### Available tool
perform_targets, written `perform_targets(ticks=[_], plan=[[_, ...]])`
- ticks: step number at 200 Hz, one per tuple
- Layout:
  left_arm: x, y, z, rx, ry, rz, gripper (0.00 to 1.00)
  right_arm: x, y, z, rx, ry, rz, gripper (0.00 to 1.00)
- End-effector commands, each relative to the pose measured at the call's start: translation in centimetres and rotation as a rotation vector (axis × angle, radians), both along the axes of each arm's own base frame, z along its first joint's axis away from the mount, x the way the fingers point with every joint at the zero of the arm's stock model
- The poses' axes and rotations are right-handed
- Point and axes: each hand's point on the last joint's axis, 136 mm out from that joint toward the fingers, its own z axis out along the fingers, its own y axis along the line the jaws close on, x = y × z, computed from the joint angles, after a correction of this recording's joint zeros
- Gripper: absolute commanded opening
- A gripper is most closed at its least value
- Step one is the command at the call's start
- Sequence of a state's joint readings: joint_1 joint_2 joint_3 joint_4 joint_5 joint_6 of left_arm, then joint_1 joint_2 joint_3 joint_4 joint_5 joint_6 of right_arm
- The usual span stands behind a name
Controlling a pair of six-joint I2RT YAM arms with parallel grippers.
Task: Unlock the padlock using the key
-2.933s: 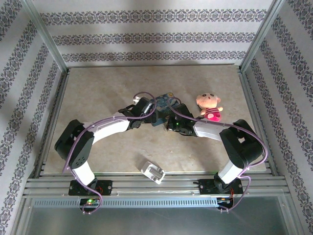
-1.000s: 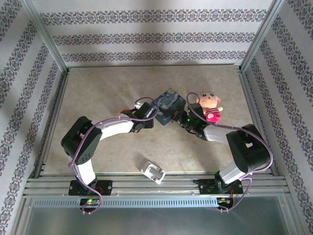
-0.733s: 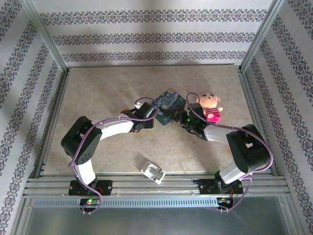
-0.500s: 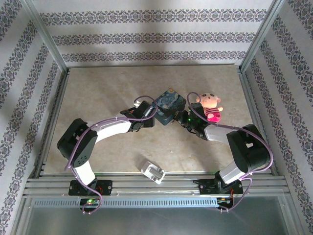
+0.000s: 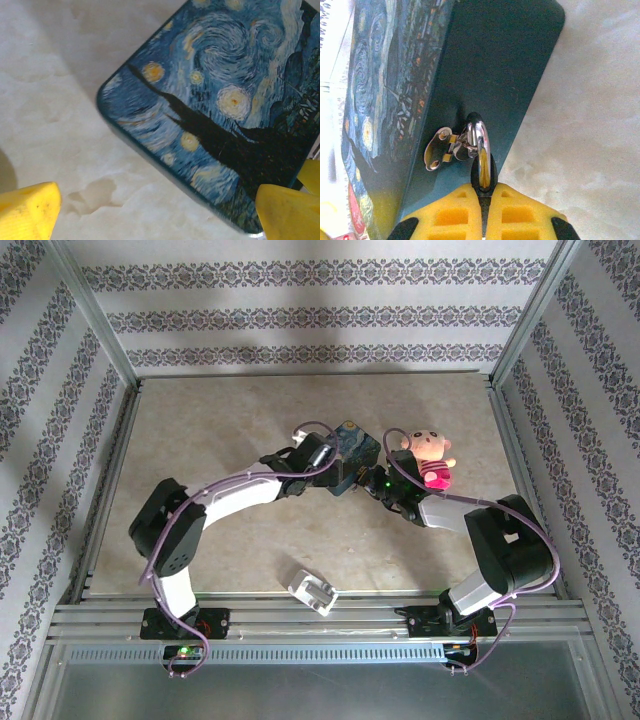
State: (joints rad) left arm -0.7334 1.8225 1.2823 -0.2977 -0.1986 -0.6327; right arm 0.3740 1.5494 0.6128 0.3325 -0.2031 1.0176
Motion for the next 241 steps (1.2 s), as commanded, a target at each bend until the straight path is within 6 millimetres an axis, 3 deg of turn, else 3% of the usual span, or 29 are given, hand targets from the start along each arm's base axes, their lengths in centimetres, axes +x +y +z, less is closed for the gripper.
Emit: perform_targets(ticks=[1,57,101,178,217,241], plan=[[-0.3,0.9,-2.1,0.136,0.042,-0.009,0.99,0.3,-0.9,0.7,-0.007,-0.031,-0.025,0.00],[-1.5,3.6,-4.4,0.264,0.093,0.019,0.96,1.0,-3.8,0.4,-0.023,-0.028,-0.130,0.00],[-2.0,4.1,-5.4,0.280,0.118,0.027,0.96,1.5,-4.2,1.0,0.001,-0.035,-0.156,0.00],[-2.0,4.7,-5.5,0.276,0.125,0.032,0.95,1.9,-5.1,1.1,0.121,-0.021,-0.233,0.00],[-2.1,4.6,-6.1,0.270,0.143,0.033,0.95,2.5,-5.1,1.7,-0.112,-0.046,-0.139,0.00],[-2.0,4.7,-6.1,0.266,0.144,0.034,0.95,1.8,-5.5,0.9,-0.268,-0.031,-0.104,0.00]])
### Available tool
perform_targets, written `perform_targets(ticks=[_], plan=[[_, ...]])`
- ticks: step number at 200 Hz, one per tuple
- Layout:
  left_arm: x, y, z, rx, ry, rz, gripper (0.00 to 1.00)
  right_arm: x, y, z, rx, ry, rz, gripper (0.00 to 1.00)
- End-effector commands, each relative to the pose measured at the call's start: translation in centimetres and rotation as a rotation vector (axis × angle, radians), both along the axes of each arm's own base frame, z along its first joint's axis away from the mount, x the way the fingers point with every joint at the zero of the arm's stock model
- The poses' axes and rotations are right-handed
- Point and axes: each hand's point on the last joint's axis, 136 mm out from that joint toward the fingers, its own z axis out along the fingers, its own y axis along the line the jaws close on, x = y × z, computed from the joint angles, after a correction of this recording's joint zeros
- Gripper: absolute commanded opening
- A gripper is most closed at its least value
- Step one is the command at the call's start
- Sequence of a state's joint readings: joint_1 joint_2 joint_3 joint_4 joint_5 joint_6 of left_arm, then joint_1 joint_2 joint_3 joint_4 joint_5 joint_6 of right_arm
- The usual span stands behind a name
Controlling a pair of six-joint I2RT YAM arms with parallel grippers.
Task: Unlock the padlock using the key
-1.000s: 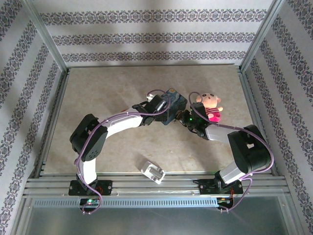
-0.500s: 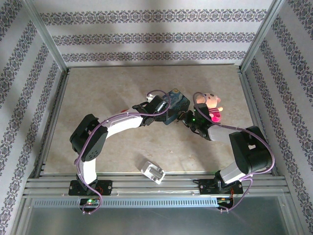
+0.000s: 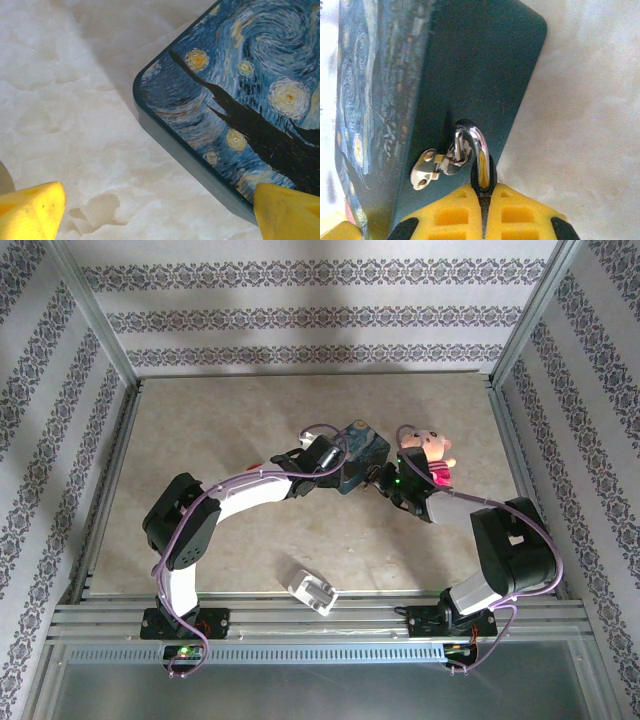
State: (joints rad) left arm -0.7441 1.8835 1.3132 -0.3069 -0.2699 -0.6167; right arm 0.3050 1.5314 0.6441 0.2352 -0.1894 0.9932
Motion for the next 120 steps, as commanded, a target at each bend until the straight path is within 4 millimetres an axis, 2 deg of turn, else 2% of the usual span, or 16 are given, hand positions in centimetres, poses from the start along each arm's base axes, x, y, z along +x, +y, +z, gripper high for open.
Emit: perform_targets(ticks=[1,14,35,67,88,120], plan=[[-2.7,4.5,-4.7,0.186,0.158,0.022,0.95,0.9,-2.7,0.8,-0.231,-0.056,-0.036,0.00],[-2.7,4.6,-4.7,0.187,0.159,0.024,0.95,0.8,-2.8,0.5,-0.190,-0.060,-0.061,0.00],[-2.8,4.9,-5.0,0.190,0.167,0.028,0.95,1.4,-2.3,0.8,-0.030,-0.085,-0.089,0.00],[-2.9,5.4,-5.2,0.193,0.175,0.035,0.94,2.1,0.2,2.9,0.108,-0.098,0.040,0.00],[-2.7,5.8,-4.8,0.189,0.165,0.044,0.94,1.0,1.8,3.7,0.159,-0.078,0.144,0.00],[-2.2,7.0,-3.8,0.199,0.140,0.059,0.94,-1.9,4.6,4.5,0.283,-0.056,0.332,0.00]])
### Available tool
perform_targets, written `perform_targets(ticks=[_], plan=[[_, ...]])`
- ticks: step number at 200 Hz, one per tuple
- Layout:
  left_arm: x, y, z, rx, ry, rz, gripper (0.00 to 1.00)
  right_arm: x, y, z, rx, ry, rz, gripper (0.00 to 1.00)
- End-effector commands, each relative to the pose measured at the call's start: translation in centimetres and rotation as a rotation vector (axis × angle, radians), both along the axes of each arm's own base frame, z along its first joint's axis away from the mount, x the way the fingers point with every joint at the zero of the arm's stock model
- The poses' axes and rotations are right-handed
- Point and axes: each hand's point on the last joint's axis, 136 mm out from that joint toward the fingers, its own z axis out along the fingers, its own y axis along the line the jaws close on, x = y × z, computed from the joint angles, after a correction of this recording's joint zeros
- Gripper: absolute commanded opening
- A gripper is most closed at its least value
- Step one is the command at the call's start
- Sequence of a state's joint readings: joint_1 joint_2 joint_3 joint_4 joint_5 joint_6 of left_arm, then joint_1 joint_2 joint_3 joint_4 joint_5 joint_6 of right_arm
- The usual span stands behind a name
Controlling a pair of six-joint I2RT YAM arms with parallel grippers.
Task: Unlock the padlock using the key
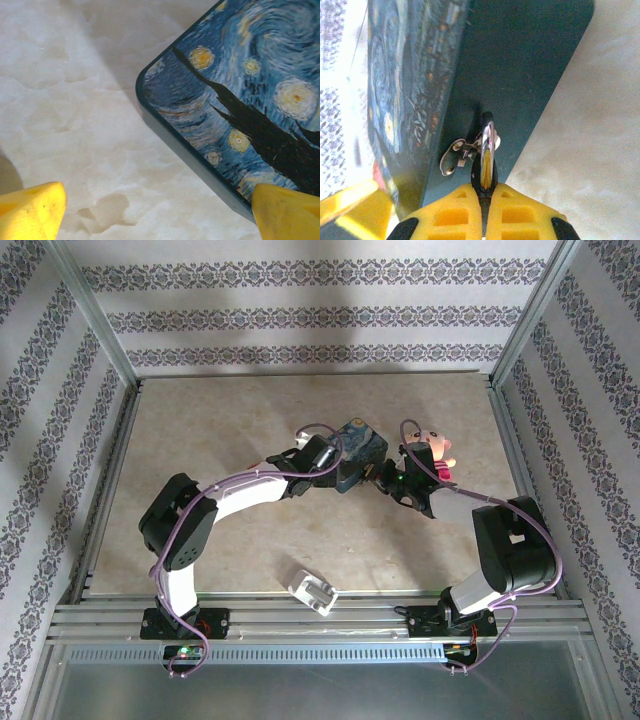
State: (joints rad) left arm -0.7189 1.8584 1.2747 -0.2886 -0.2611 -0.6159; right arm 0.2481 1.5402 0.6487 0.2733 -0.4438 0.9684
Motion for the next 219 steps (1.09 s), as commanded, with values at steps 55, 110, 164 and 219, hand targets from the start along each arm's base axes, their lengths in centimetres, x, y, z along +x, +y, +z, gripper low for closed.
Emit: perform_targets(ticks=[55,110,164,219], plan=[[-2.3,6.7,-2.0,0.207,0.119,0.048,0.95,-3.8,4.1,2.7,0.179,-0.070,0.316,0.00],[-2.2,6.2,4.2,0.094,-0.004,0.034,0.99,-3.6,4.7,1.8,0.216,-0.076,0.379,0.00],[-2.4,2.5,6.1,0.015,-0.024,-0.080,0.99,-3.8,4.7,1.0,0.222,-0.056,0.375,0.00],[-4.6,0.1,2.3,0.201,0.095,-0.254,0.99,-4.4,4.3,-0.2,0.233,-0.014,0.368,0.00]])
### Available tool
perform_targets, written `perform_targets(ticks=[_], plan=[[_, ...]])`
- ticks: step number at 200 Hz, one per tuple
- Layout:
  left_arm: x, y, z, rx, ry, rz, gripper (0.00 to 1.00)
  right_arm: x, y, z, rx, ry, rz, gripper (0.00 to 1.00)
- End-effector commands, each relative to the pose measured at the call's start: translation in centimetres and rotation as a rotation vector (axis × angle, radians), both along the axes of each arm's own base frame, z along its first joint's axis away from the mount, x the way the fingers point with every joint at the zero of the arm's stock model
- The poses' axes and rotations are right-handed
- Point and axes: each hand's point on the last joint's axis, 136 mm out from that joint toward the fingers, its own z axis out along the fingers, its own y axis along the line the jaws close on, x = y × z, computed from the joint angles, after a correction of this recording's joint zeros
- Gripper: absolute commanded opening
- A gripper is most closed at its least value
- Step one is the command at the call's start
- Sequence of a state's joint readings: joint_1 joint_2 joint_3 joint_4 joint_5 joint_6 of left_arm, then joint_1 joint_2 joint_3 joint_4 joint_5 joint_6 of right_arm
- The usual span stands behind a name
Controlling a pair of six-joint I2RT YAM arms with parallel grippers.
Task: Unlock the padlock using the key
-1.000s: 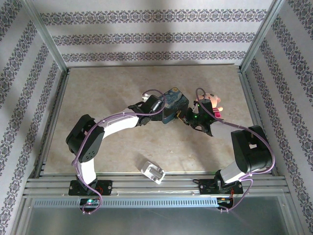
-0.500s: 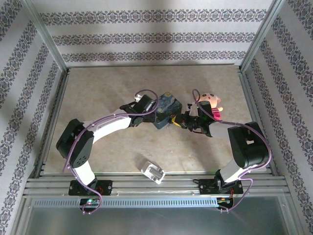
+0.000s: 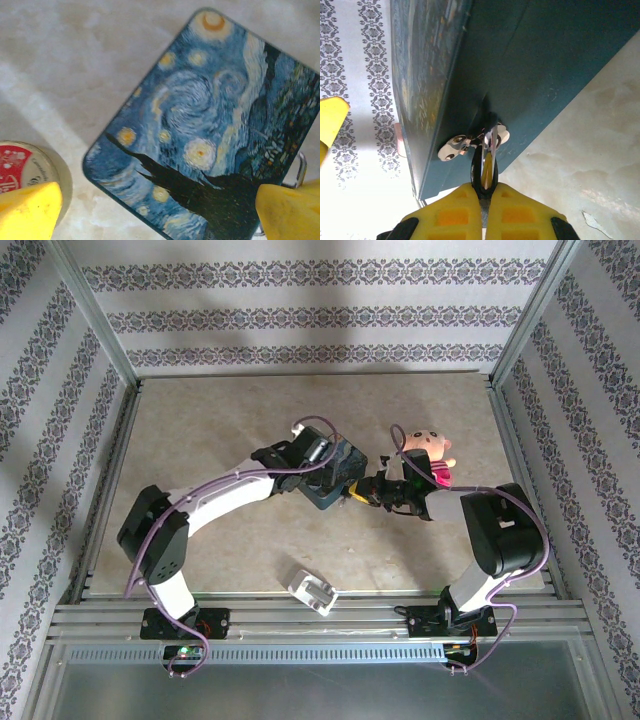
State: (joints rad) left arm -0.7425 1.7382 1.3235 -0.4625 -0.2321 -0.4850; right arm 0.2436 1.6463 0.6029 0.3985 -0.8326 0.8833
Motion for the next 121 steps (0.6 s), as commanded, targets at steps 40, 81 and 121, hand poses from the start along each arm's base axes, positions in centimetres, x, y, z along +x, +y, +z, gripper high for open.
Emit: perform_targets(ticks=[40,81,121], plan=[[-4.1,-0.1,-5.0,0.243,0.156,-0.209,0.99,-0.5,-0.6,-1.0,-0.001,0.017,0.006,0.00],[-4.6,1.0,-6.8,0.314,0.199,-0.199,0.99,-0.6,-0.8,-1.9,-0.020,0.042,-0.012,0.04],[-4.7,1.4,-7.7,0.336,0.216,-0.186,0.99,-0.4,0.3,-1.3,-0.005,0.014,0.004,0.26]])
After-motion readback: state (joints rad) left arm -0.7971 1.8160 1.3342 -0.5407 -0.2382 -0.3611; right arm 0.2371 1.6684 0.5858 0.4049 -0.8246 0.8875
